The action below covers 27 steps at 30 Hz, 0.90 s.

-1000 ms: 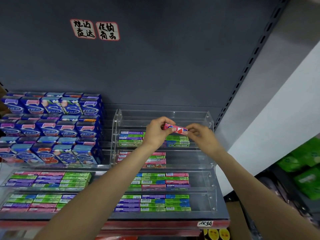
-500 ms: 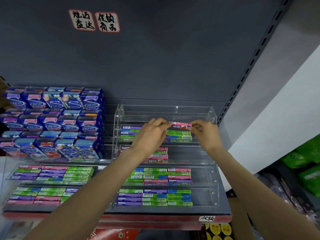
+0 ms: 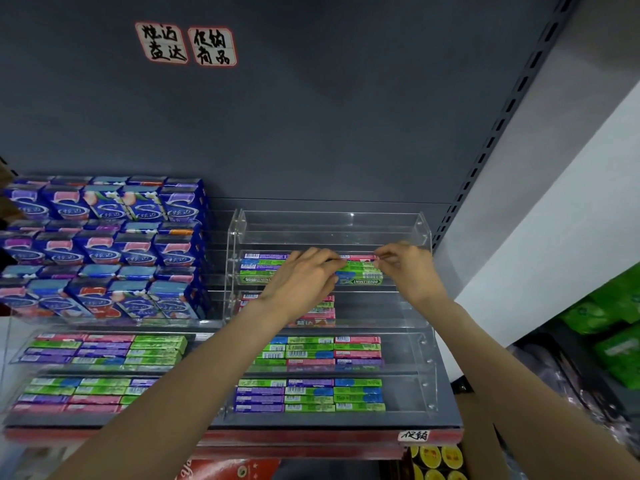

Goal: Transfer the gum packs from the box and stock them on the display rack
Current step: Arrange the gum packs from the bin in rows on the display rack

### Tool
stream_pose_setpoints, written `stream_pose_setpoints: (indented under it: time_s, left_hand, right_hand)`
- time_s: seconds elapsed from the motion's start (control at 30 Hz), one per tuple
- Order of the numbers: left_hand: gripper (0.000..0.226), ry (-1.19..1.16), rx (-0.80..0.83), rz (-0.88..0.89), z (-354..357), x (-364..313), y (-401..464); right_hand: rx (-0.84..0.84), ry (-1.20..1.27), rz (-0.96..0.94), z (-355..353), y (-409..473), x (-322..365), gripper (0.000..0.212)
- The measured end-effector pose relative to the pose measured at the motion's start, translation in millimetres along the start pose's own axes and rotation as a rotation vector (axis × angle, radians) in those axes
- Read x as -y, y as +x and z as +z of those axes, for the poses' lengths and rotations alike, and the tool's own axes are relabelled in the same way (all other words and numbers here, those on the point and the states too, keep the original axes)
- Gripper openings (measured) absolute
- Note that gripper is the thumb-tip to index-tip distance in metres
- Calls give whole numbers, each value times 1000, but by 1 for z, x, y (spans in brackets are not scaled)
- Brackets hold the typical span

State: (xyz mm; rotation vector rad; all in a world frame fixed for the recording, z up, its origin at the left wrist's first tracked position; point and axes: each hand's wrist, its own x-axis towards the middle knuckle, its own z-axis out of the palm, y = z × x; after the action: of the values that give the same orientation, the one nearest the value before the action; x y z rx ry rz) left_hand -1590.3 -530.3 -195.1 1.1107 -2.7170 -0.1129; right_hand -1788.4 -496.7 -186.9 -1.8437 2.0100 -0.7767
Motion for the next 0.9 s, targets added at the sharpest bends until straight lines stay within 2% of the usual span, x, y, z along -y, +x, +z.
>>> stream_pose_setpoints:
  time_s: [0.17,0.27,0.37,0.5,0.7,0.8,0.9]
  left_hand:
    - [40,-28,15,-28,-2,1,-1]
    - [38,-65,-28,-86,-6,0,-4]
    - [36,-117,-123,-177,-13,5,-14]
    - [31,-105,-222,-250,-30,26,-51]
    - [19,-188,-412,-465,-60,92,-172]
    - [23,-180,-479,-660,-70,137,-262]
    - [12,-213,-470,-876,-74,192,-352]
  right_hand:
    - [72,-140,-17,1,-7,4,29]
    - [20,-163,-57,2,-10,14,28]
    - [-17,-93,-107,9,-14,35,25]
    - [22,11,-184,31,-18,79,23]
    - [195,69,-340,101,-32,185,23]
    - [304,79,-417,149,-50,256,25]
    - [348,125,-483,202,-73,333,24]
